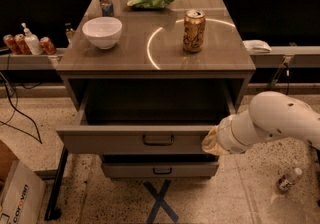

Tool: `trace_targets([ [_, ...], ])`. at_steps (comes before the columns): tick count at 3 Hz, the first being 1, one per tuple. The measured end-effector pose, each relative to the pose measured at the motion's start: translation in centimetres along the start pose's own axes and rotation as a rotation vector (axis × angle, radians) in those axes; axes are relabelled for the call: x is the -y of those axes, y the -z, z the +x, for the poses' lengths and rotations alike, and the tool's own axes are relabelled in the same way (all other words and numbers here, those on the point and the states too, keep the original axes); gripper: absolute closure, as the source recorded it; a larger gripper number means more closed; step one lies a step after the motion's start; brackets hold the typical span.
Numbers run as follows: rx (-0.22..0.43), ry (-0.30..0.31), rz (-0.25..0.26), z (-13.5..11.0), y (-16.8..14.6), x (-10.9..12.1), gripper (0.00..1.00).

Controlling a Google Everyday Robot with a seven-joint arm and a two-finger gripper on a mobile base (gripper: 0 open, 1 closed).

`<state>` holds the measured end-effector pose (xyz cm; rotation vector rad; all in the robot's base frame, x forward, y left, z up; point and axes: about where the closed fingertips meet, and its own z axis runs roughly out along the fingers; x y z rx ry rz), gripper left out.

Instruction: Close top drawer

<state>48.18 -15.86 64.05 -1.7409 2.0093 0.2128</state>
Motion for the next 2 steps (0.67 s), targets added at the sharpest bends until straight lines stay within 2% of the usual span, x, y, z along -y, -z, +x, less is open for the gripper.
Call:
trace_targets([
  [2, 0.03, 0.04, 0.111, -0.2, -2.5, 5.0, 1.0],
])
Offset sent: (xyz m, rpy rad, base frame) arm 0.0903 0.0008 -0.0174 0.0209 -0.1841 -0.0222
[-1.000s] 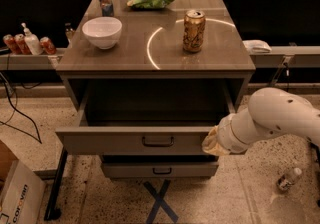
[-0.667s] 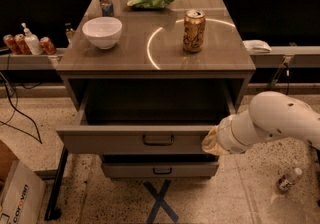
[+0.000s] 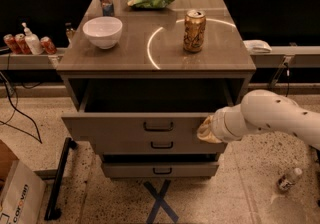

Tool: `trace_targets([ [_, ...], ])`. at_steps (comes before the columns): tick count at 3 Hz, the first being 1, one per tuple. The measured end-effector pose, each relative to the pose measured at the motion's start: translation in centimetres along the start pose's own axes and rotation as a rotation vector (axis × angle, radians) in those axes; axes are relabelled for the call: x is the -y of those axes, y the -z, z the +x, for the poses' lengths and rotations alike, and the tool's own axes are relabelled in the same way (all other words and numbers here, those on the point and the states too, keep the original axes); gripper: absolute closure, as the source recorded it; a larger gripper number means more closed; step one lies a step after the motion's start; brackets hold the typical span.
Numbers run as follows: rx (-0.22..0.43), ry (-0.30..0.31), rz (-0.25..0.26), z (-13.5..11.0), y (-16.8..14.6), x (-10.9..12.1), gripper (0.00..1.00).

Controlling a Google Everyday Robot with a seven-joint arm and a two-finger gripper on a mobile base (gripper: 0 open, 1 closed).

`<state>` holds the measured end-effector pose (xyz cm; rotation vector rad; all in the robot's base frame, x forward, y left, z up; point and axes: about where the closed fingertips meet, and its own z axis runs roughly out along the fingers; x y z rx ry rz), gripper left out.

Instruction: Close top drawer

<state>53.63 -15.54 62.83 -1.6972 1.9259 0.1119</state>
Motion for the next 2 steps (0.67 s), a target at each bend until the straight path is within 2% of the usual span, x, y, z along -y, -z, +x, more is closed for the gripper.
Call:
trace_targets([
  [1, 0.023, -0.01, 0.039, 0.4, -0.9, 2.1, 1.0],
  [2, 0.044, -0.017, 0.072, 0.5, -1.2, 3.8, 0.81],
])
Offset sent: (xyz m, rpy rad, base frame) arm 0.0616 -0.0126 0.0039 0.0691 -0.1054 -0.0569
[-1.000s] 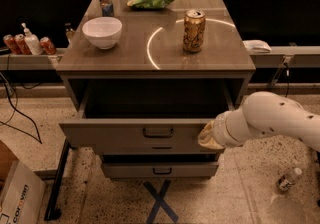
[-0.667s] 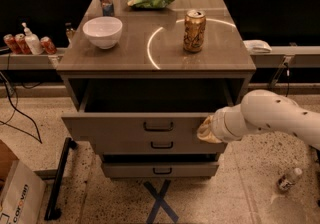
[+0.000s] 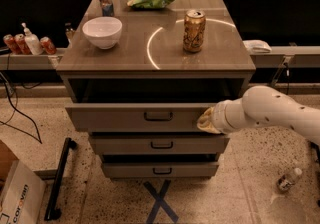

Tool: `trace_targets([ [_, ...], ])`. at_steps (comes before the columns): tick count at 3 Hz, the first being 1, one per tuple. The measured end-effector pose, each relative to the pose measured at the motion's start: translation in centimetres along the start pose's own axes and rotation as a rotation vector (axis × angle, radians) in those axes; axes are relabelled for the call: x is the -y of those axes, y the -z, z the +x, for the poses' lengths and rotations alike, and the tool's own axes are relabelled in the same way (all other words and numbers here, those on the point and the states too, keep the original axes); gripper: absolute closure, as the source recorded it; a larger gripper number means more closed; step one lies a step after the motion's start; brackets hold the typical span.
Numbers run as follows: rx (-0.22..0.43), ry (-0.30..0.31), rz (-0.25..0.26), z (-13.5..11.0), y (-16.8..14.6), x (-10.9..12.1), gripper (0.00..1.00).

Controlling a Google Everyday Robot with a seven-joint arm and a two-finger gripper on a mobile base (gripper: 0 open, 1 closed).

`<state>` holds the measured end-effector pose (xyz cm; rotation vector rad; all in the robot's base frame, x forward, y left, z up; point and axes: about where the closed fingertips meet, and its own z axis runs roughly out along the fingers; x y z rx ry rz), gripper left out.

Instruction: Close top drawer

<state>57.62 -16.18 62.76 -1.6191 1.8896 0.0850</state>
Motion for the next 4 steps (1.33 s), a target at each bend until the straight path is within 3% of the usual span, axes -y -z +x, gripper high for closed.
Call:
trace_targets([
  [3, 0.001, 0.003, -0.01, -0.2, -0.32, -0.37, 0.12],
  [4, 0.002, 0.004, -0.012, -0.25, -0.43, -0.45, 0.0],
])
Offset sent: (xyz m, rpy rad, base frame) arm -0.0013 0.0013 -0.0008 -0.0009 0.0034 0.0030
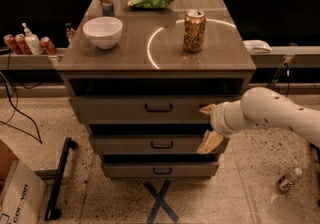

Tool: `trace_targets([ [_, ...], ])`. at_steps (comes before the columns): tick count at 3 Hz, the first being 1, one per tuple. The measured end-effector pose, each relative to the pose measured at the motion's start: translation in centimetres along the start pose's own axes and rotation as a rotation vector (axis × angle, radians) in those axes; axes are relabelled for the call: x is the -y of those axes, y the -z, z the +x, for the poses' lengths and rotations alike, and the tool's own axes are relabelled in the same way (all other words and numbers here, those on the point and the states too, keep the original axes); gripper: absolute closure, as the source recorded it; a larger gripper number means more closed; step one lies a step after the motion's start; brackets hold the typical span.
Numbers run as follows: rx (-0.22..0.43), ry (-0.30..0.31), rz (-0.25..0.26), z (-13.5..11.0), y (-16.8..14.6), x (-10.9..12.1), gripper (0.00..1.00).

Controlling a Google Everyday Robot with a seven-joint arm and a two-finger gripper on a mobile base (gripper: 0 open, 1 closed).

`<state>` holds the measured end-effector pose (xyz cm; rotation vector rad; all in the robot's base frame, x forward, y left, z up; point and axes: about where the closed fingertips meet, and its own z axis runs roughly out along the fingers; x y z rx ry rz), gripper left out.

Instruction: Close top drawer

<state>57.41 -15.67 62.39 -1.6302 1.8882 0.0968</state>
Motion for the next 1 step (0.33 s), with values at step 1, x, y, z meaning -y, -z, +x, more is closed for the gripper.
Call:
trace_targets([
  [1, 0.0, 0.0, 0.0, 0.0, 0.0, 0.0, 0.0],
])
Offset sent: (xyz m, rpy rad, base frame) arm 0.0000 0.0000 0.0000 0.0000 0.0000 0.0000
